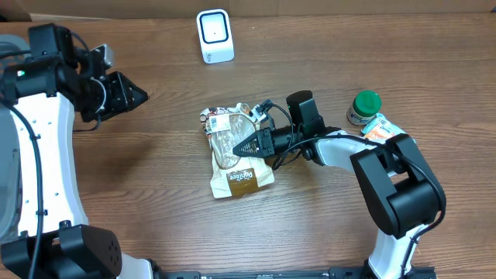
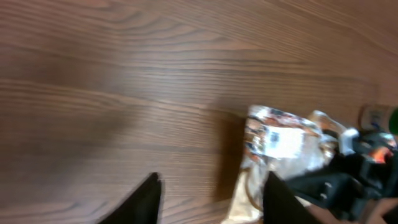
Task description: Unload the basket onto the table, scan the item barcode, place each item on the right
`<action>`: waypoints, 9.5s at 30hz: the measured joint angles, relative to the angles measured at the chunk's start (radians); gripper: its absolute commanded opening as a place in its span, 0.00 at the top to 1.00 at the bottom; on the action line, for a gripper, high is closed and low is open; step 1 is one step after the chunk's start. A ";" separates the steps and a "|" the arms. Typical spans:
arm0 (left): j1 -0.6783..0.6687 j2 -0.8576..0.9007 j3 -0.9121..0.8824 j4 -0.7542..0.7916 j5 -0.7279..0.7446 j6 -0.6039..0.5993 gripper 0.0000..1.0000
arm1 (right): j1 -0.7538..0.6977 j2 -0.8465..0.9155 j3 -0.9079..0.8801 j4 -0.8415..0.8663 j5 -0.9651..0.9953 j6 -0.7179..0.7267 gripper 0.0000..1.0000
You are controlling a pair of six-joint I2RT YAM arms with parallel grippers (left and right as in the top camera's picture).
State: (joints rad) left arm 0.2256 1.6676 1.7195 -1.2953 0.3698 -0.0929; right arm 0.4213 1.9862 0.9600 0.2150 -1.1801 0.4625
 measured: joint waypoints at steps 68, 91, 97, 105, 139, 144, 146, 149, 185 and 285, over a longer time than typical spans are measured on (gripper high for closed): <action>0.002 0.000 0.000 0.001 -0.087 0.008 0.00 | -0.185 -0.077 0.668 -1.150 -0.257 -0.814 0.96; 0.010 0.000 0.000 0.013 -0.332 0.128 0.00 | -0.216 -0.077 0.668 -1.200 -0.137 -0.819 0.96; 0.077 0.000 0.000 0.054 -0.391 0.172 0.00 | -0.216 -0.077 0.668 -1.211 -0.111 -0.819 0.96; 0.111 0.000 0.000 0.062 -0.412 0.179 0.00 | -0.216 -0.077 0.668 -1.214 -0.097 -0.819 0.96; 0.110 0.000 0.000 0.062 -0.412 0.179 0.00 | 0.151 0.157 1.185 -0.816 1.676 -0.874 0.96; 0.110 0.000 0.000 0.062 -0.412 0.179 0.01 | 0.167 0.319 1.185 -0.693 1.831 -1.040 0.96; 0.110 0.000 0.000 0.062 -0.412 0.179 0.00 | 0.171 0.363 1.183 -0.666 1.862 -1.088 0.96; 0.110 0.000 0.000 0.062 -0.412 0.179 0.00 | 0.175 0.408 1.181 -0.624 1.891 -1.135 0.96; 0.110 0.000 0.000 0.062 -0.412 0.179 0.01 | 0.222 0.574 1.180 -0.417 2.052 -1.242 0.96; 0.110 0.000 0.000 0.063 -0.412 0.179 0.01 | -0.525 -0.106 0.699 -1.604 1.216 -0.172 0.60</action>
State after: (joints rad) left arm 0.3355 1.6676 1.7195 -1.2327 -0.0425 0.0860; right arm -0.1036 1.8805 1.6588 -1.3891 0.0357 0.2909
